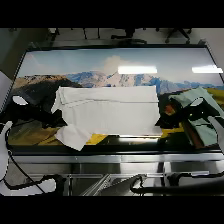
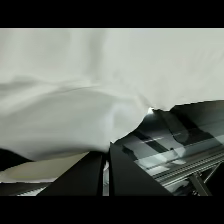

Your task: Fold the shirts.

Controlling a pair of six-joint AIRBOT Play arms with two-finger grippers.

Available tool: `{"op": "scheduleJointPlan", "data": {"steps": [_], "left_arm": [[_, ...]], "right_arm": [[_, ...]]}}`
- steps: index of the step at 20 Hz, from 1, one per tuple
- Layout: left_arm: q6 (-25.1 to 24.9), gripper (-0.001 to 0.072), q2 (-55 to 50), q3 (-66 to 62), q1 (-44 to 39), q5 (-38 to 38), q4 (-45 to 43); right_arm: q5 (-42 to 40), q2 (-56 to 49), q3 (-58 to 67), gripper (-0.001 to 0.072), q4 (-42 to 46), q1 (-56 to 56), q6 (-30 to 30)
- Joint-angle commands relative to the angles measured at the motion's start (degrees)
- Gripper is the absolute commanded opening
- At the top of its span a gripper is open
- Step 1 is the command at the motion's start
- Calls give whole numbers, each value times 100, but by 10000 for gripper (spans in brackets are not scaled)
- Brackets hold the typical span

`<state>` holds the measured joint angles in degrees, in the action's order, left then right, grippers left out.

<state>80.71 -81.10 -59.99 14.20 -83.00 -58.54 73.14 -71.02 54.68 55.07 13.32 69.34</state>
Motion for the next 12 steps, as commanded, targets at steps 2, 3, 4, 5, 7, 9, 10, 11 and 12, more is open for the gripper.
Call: {"op": "scheduleJointPlan", "data": {"steps": [2,3,4,5,7,9,10,11,12], "left_arm": [[-229,19,306,-391,2,-256,-17],[-229,18,492,-400,2,-256,-74],[-225,18,682,-393,2,-295,-203],[-212,18,890,-385,2,-435,-422],[-79,18,1237,-385,2,-896,-817],[0,18,1545,-367,2,-1110,-1213],[7,18,1709,-271,9,-1043,-1259],[22,18,1845,-101,50,-949,-1233],[24,18,1908,76,48,-903,-1252]], "right_arm": [[74,-114,-37,28,-741,-302,-601],[262,-9,13,20,-741,-284,-614],[367,138,33,20,-688,-240,-597],[389,332,42,20,-505,-155,-461],[470,737,39,19,-7,76,-151],[726,1126,37,19,435,323,61],[798,1307,35,19,649,428,155],[846,1447,35,19,785,503,234],[883,1550,35,19,811,540,232]]}}
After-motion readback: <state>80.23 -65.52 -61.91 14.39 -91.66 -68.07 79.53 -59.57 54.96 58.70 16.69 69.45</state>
